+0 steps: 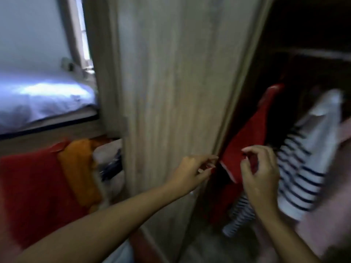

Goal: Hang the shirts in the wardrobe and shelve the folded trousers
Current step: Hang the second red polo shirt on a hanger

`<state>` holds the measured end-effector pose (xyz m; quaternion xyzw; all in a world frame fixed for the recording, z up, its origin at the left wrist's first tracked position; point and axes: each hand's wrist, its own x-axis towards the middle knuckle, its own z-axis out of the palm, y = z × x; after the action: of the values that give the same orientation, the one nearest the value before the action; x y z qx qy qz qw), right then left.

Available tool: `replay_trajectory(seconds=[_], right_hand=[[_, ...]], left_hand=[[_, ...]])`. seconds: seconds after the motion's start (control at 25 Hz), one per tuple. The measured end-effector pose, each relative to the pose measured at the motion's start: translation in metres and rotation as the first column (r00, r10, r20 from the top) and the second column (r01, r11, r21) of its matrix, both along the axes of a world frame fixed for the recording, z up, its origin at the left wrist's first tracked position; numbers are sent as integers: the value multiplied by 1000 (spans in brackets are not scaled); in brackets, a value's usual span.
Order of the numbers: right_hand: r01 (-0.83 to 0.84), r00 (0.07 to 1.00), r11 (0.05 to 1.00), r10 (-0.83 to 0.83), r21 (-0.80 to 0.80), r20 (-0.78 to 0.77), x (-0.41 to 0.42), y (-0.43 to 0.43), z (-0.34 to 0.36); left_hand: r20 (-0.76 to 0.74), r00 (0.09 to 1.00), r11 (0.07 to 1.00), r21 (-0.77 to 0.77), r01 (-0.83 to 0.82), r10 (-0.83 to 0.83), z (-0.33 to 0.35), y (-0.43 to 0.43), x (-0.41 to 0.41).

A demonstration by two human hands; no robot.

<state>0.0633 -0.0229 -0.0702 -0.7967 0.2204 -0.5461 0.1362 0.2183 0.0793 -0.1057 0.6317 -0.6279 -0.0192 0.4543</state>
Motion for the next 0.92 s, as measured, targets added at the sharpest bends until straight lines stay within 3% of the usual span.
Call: replay_trajectory(seconds=[0.12,0.24,0.4,0.52,0.6,0.72,0.8,0.92], right_hand=[[-218,963,960,240,175,-119,75,46,-34],[-340,878,882,422,328,-224,162,88,-65],[-478,704,755,634,449,-318,297,156,-92],[-558,602,680,726,475,-333,391,205,-104],[-542,560,655,749,526,-355,443,230,-113],[-449,590,646,733,618,-338,510,255,-125],[-343,667,726,635,596,-389,549,259,-135],[-230,656,824,524,518,-543,583,260,-150]], left_hand=[[-124,969,972,124,-199,214,-37,87,69],[-223,867,893,183,-411,445,-63,174,145],[-217,648,684,210,-699,730,-92,288,267],[-95,464,473,146,-869,881,-111,348,360],[-44,357,358,213,-909,933,-116,369,412],[5,328,287,470,-835,945,-130,373,472],[39,354,255,618,-743,935,-144,367,490],[-12,295,247,579,-777,955,-154,362,489]])
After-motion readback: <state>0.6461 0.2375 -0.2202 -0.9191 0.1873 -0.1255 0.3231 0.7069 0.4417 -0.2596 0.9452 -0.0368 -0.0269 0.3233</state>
